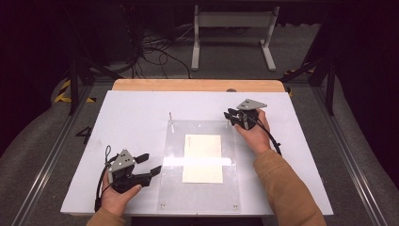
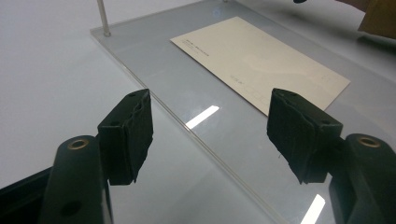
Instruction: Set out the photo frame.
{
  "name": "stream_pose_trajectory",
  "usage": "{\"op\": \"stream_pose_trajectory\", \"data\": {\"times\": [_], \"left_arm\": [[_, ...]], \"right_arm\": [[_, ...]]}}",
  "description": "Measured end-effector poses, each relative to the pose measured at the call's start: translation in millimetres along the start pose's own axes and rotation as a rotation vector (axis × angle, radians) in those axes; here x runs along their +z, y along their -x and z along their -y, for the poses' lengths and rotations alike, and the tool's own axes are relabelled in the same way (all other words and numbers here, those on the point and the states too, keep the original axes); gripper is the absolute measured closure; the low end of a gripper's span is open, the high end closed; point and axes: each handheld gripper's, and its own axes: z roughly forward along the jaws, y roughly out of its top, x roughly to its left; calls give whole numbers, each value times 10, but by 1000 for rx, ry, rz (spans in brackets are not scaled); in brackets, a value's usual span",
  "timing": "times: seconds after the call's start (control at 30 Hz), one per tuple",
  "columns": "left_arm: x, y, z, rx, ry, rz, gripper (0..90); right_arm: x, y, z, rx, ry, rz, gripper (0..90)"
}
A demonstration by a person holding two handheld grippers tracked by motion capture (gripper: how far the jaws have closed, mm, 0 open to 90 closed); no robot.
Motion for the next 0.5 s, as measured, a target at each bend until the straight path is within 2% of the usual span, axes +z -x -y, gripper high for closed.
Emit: {"op": "stream_pose_trajectory", "data": {"times": [0.03, 0.13, 0.27, 0.37, 0.5], "left_arm": [[-4, 1, 2, -4, -2, 4, 319], [-11, -9, 8, 1, 1, -1, 319], [-26, -11, 18, 6, 2, -6, 316], [-16, -11, 26, 3, -4, -4, 317], [4, 5, 25, 7, -7, -1, 317]], "right_arm": [[10, 5, 13, 45, -17, -19, 748], [25, 1, 41, 41, -24, -24, 840], [32, 1, 52, 42, -13, -35, 849], [28, 44, 73, 89, -5, -53, 851], [45, 49, 89, 108, 7, -49, 853]]}}
